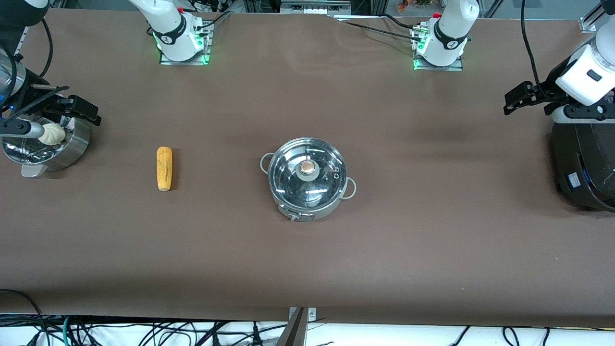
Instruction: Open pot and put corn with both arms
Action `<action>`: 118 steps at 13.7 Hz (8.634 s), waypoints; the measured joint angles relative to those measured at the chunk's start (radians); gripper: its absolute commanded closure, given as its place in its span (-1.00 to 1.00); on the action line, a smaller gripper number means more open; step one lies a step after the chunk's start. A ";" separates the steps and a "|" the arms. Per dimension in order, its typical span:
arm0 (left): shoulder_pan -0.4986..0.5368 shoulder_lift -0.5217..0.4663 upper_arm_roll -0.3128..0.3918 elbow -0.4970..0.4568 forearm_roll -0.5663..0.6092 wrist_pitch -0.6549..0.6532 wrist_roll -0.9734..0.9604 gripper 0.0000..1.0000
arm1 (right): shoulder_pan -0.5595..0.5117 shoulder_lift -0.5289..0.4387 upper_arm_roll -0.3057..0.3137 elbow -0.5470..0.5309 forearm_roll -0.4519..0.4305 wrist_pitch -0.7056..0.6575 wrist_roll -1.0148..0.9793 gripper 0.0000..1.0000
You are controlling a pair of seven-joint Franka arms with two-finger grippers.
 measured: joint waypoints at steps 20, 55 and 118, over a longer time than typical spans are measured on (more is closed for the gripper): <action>0.000 -0.001 -0.008 0.002 0.000 -0.028 -0.001 -1.00 | -0.002 0.002 -0.001 0.000 0.000 0.000 0.000 -1.00; -0.001 0.121 -0.204 0.000 -0.086 0.130 -0.209 -0.99 | -0.003 0.279 -0.001 -0.519 0.001 0.764 0.000 -1.00; -0.223 0.358 -0.100 0.158 -0.090 0.284 -0.403 1.00 | 0.192 0.249 0.007 0.220 0.016 -0.165 0.313 1.00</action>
